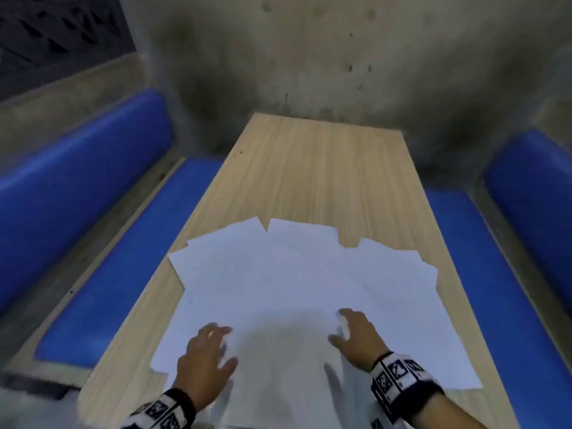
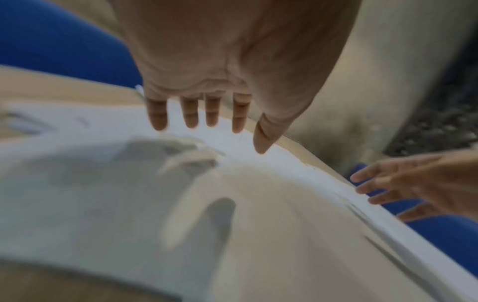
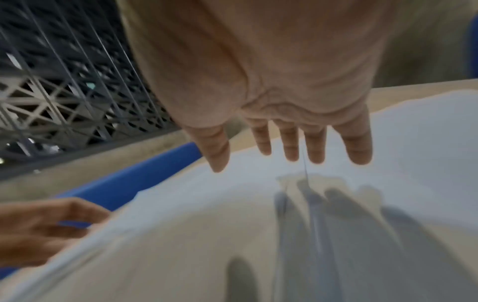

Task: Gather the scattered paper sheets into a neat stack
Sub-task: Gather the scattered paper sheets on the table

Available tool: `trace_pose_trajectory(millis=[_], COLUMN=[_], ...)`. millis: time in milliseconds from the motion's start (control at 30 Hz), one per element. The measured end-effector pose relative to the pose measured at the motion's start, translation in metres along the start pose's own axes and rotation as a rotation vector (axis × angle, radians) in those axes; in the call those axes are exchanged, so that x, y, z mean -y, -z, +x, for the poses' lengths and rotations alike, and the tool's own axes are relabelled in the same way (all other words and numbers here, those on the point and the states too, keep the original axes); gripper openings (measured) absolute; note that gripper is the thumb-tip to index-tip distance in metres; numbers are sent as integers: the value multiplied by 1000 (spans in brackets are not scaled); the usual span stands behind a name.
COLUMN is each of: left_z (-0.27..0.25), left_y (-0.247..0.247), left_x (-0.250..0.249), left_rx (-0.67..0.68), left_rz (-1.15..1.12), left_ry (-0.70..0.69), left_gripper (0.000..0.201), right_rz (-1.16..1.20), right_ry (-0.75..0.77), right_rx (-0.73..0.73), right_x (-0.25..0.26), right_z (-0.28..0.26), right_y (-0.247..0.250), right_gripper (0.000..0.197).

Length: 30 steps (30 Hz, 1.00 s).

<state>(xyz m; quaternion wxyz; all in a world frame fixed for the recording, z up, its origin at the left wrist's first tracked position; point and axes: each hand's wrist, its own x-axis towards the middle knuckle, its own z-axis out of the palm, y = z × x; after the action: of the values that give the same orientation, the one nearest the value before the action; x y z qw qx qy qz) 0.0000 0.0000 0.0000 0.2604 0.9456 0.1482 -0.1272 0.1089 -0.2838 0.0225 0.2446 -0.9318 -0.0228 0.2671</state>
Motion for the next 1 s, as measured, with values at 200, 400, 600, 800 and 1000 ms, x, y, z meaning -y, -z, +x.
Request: trace_pose_trajectory(millis=[200,400,600,800,1000], left_z=[2,21,17,36,62], left_y=[-17,-32,-22,-8,22], left_x=[-4,-32,-5,-10,-2], left_rx=[261,302,124,103,-70], left_rz=[197,296,232,162,-225], left_ry=[220,91,166,250,276], left_gripper=[101,96,98,108,87], right_rz=[92,283,623,412,604], right_ry=[-229,-68,-176,-68,-82], right_rx=[-53,-56,-80,31,-77], right_x=[21,17,-7,-1,-7], right_z=[30,35,39,49,46], right_y=[-8,-21,10,10,12], right_gripper=[74,87,54,36,36])
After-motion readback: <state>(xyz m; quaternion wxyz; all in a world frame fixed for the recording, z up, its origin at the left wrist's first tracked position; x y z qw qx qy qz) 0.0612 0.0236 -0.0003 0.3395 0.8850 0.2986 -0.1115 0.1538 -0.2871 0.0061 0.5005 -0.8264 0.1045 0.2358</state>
